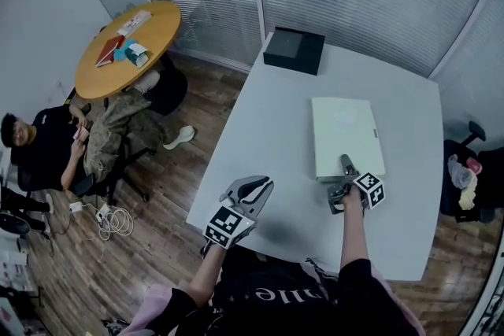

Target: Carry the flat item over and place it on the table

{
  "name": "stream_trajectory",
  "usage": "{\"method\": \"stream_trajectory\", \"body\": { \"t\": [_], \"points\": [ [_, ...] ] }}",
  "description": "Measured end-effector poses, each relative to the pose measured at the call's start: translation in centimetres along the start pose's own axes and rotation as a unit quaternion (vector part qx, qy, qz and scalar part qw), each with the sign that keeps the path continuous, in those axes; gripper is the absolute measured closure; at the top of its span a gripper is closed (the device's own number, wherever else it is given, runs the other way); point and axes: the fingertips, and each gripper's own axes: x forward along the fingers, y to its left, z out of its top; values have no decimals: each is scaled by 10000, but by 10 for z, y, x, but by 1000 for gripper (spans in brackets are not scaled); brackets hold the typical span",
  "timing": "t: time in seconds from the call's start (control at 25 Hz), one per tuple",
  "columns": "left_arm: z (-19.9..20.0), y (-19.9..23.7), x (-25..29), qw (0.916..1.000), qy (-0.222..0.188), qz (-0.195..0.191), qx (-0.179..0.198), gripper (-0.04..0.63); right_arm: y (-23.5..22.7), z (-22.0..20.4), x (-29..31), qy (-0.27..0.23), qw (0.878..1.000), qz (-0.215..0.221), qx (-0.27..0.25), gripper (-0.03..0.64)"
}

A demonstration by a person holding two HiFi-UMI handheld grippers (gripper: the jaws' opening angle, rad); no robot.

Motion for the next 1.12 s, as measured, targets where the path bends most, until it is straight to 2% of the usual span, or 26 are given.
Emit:
{"method": "stream_trajectory", "body": {
  "t": [0.2,0.32,0.48,0.72,0.92,1.12],
  "points": [
    [-3,-2,-3,10000,21,25,32,554,-32,4,-12,-284,9948,-977,45,189],
    [-1,1,-7,10000,-38,74,18,554,-34,15,-19,-491,9929,-1087,-31,189],
    [0,5,-13,9998,-115,165,-21,554,-17,18,-26,-431,9965,-696,-172,189],
    [3,14,-22,9993,-322,140,-98,554,20,-2,-53,-317,9959,0,-844,190],
    [5,8,-27,9989,-447,-41,-127,554,57,-35,-82,-11,9885,745,-1314,193],
    [8,10,-37,9984,-509,-242,2,554,102,-78,-106,255,9738,1473,-1712,195]
  ]
}}
